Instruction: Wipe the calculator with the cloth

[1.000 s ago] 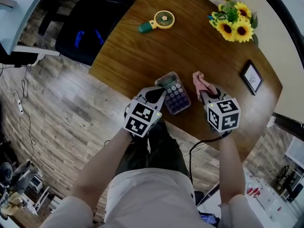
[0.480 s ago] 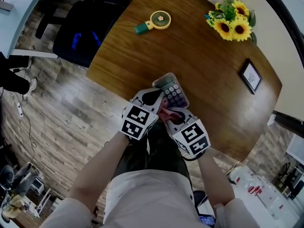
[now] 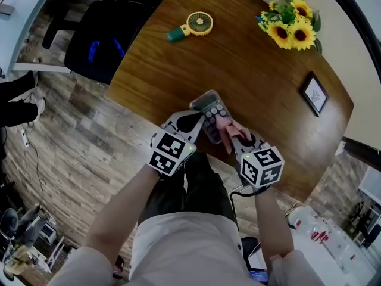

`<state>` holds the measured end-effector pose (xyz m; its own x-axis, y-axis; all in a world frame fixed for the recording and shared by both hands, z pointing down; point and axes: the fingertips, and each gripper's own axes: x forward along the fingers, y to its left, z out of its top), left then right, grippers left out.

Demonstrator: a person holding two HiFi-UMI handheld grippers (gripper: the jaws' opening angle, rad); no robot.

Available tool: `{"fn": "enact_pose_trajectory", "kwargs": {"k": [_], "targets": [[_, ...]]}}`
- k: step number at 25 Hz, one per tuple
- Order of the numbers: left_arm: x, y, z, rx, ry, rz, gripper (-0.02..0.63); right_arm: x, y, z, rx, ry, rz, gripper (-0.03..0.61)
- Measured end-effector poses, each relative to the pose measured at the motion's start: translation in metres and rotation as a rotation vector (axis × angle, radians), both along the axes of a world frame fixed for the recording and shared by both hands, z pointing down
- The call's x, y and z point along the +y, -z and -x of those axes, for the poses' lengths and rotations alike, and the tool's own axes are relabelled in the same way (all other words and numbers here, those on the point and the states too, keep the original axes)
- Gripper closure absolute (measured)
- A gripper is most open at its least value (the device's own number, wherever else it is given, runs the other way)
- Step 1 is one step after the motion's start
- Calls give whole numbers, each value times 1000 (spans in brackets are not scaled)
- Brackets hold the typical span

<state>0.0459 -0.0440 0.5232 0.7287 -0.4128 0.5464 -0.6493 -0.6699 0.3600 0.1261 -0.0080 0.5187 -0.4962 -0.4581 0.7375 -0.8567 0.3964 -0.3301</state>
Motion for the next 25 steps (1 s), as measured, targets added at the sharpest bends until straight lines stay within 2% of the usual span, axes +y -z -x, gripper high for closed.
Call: {"fn": "enact_pose_trajectory", "kwargs": {"k": [3, 5, 8, 11, 14, 17, 21, 25], "targets": [[0, -1, 0, -6, 2, -5, 612, -15, -4, -35, 146, -42, -51, 557], [-1, -2, 0, -24, 9, 10, 612, -23, -12, -58, 227, -57, -52, 557], [-6, -3, -5, -39, 35, 52, 612, -43, -5, -75, 212, -108, -63, 555], [-8, -2, -7, -41, 55, 41, 612, -71, 22, -58, 131, -106, -119, 555], [-7, -3, -6, -43, 43, 26, 612, -95, 49, -9, 40, 19, -176, 555], [-7, -2, -7, -47, 29, 25, 612, -103, 58, 51, -15, 208, -186, 554], [-6, -3, -6, -57, 32, 26, 612, -93, 45, 118, -37, 456, -128, 552], [-7, -3, -6, -59, 36, 22, 612, -78, 18, 138, 0, 580, -49, 552]]}}
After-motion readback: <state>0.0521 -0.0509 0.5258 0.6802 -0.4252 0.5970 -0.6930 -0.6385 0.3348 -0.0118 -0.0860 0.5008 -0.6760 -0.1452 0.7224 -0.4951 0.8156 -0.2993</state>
